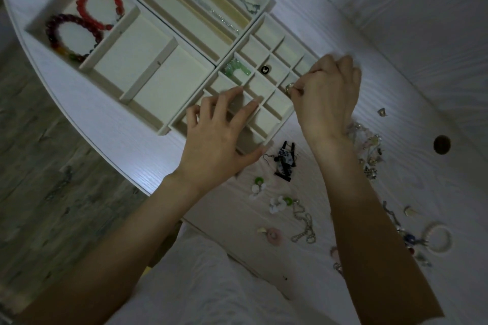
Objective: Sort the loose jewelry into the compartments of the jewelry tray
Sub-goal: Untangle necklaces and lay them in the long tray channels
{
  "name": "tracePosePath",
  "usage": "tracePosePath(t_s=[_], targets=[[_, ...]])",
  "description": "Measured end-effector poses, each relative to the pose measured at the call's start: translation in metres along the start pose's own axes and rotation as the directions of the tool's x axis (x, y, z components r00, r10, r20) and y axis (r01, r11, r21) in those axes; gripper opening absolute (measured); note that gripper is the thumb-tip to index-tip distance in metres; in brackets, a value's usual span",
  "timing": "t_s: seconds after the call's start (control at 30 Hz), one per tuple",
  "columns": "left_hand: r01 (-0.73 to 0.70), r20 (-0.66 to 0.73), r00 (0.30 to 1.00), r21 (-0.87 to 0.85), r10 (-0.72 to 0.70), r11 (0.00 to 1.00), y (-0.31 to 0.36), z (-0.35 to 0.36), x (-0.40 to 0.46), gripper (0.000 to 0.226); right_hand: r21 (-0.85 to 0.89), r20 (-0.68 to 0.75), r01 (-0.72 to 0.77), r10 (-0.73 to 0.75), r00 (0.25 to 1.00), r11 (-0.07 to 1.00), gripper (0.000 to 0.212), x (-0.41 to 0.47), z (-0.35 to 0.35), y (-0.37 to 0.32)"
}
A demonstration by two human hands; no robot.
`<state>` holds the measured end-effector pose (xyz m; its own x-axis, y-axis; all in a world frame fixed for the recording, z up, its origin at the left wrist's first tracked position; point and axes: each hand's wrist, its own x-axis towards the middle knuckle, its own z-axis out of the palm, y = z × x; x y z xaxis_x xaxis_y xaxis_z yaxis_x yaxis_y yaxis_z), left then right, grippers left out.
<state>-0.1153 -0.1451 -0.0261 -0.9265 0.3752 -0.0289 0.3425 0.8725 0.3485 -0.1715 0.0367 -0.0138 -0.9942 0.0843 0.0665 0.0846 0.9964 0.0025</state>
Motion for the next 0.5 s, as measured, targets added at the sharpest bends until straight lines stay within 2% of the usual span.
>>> tracePosePath(t_s=[0.07, 0.2, 0.3, 0.4, 0.5], targets=[[0.002, -0.004, 1.000, -0.012, -0.002, 1.000, 0.000, 0.000, 0.000, 0.075, -0.061, 0.024, 0.040, -0.038, 0.999, 0.997, 0.018, 0.003, -0.001, 0.000], [0.008, -0.013, 1.000, -0.030, -0.008, 1.000, 0.001, 0.000, 0.000, 0.076, -0.051, 0.033, 0.062, -0.061, 0.998, 0.997, 0.020, 0.004, -0.013, 0.003], [0.004, -0.009, 1.000, -0.030, -0.004, 1.000, 0.000, 0.001, 0.000, 0.076, 0.137, -0.048, 0.058, -0.052, 0.998, 0.989, 0.010, 0.005, -0.021, 0.010], [0.010, -0.005, 1.000, -0.029, -0.011, 1.000, -0.001, 0.001, 0.001, 0.076, 0.245, 0.015, 0.071, -0.077, 0.997, 0.967, 0.005, 0.008, -0.022, 0.009], [0.007, -0.012, 1.000, -0.024, -0.008, 1.000, -0.001, 0.001, 0.000, 0.076, 0.273, 0.084, 0.065, -0.091, 0.992, 0.960, 0.008, 0.010, -0.018, 0.003]])
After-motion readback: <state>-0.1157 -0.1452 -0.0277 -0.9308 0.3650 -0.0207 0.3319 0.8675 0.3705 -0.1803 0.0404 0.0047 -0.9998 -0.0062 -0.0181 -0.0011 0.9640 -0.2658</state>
